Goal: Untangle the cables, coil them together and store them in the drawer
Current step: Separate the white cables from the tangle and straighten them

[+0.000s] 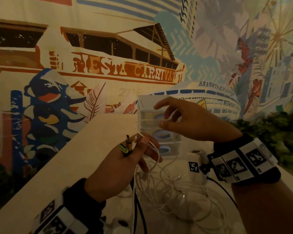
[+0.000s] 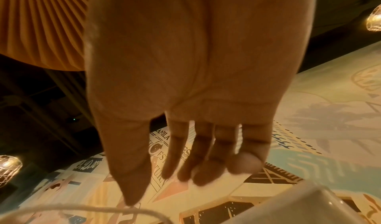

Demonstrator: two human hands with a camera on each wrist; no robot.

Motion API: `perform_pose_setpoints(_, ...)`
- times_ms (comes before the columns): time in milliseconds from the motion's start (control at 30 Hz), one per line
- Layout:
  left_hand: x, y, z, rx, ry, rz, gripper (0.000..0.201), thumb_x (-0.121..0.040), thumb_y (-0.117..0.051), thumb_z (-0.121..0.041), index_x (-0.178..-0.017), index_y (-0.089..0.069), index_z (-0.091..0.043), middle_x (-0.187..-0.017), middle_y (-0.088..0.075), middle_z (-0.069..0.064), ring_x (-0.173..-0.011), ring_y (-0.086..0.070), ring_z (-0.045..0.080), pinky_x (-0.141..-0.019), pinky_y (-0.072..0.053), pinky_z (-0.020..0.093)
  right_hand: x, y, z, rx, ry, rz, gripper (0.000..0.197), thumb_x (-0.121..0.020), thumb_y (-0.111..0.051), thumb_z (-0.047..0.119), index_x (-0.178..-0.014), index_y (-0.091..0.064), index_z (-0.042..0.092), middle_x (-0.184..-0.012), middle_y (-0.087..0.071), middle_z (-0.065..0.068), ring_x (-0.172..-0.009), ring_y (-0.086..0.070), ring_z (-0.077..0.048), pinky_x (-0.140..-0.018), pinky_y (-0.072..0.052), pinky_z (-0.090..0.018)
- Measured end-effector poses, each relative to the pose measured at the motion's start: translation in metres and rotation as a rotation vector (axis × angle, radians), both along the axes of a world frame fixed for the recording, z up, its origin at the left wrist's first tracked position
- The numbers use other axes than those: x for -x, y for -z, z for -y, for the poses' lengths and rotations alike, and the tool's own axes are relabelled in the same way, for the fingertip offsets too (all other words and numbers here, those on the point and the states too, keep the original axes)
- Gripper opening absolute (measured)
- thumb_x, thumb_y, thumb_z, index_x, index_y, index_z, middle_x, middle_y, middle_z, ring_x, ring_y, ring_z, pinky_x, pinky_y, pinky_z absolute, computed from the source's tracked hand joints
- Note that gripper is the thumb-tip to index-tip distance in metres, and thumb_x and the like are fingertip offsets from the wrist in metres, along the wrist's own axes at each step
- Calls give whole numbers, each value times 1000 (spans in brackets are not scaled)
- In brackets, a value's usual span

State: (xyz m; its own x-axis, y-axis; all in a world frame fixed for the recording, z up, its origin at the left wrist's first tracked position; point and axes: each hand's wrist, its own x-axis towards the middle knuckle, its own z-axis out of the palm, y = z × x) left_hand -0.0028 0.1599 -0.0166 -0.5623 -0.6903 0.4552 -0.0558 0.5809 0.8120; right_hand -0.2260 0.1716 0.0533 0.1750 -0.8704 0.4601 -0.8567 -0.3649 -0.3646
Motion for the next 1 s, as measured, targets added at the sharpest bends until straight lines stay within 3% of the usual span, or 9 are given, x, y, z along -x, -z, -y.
perform_pose_setpoints(100,1,-1,-1,-13,-20,24,39,-105,-34,-32,-103,-68,-13,-86,-76,-10,-59,-66,14,-69,-50,18,-9,-10,-13,83,-58,36,19,-89,-69,50,-91,-62,33,-69,-59,11,-60,-54,-3,-58,-42,-13)
perform_pose_setpoints(167,2,2,1,-35,-56,-9,36,-101,-36,-39,-100,-69,-24,-86,-76,-11,-66,-69,15,-76,-52,27,-15,-15,-22,-106,-116,-27,29,-88,-66,56,-82,-68,28,-58,-58,12,-51,-51,-1,-54,-40,-12)
perform_pose_setpoints(233,4,4,2,-53,-128,-27,32,-96,-39,-46,-90,-69,-37,-80,-74,-11,-69,-68,7,-72,-51,18,-22,-11,-23,-348,-135,-135,37,-83,-64,64,-85,-73,28,-59,-63,15,-52,-56,2,-56,-42,-11)
perform_pose_setpoints(333,4,4,4,-42,-226,6,29,-95,-42,-48,-84,-66,-37,-79,-68,-10,-61,-57,-1,-55,-42,4,-29,2,-10,-365,-114,-172,33,-87,-66,60,-79,-71,28,-59,-65,17,-54,-60,4,-58,-43,-14)
perform_pose_setpoints(533,4,7,7,-19,-211,10,26,-94,-41,-47,-93,-65,-39,-75,-68,-14,-68,-59,-9,-63,-40,5,-31,8,-6,-406,-130,-180,30,-98,-59,49,-83,-74,28,-68,-72,14,-60,-69,-1,-68,-53,-17)
perform_pose_setpoints(667,3,16,10,-1,-104,119,32,-92,-35,-57,-110,-59,-45,-96,-69,-18,-85,-65,0,-72,-47,16,-23,0,-9,-284,-73,-81,34,-98,-60,44,-83,-76,18,-66,-73,15,-59,-70,-2,-66,-51,-11)
perform_pose_setpoints(800,4,26,13,-37,8,166,29,-98,-38,-50,-118,-57,-43,-96,-68,-11,-84,-63,4,-77,-49,18,-20,-3,-10,-192,-43,63,32,-97,-64,39,-85,-78,12,-70,-76,10,-60,-73,-6,-68,-53,-10)
perform_pose_setpoints(933,2,26,17,5,38,177,35,-96,-36,-65,-94,-57,-37,-86,-65,-2,-77,-60,21,-79,-53,44,-24,1,-8,-220,-51,50,32,-97,-65,38,-84,-77,12,-71,-76,7,-60,-73,-6,-69,-55,-12)
perform_pose_setpoints(1000,1,28,17,11,35,171,39,-94,-37,-67,-84,-55,-33,-81,-62,-1,-76,-58,22,-79,-51,47,-23,2,-6,-197,-16,39,33,-97,-64,39,-84,-77,12,-71,-76,8,-58,-72,-5,-65,-52,-9)
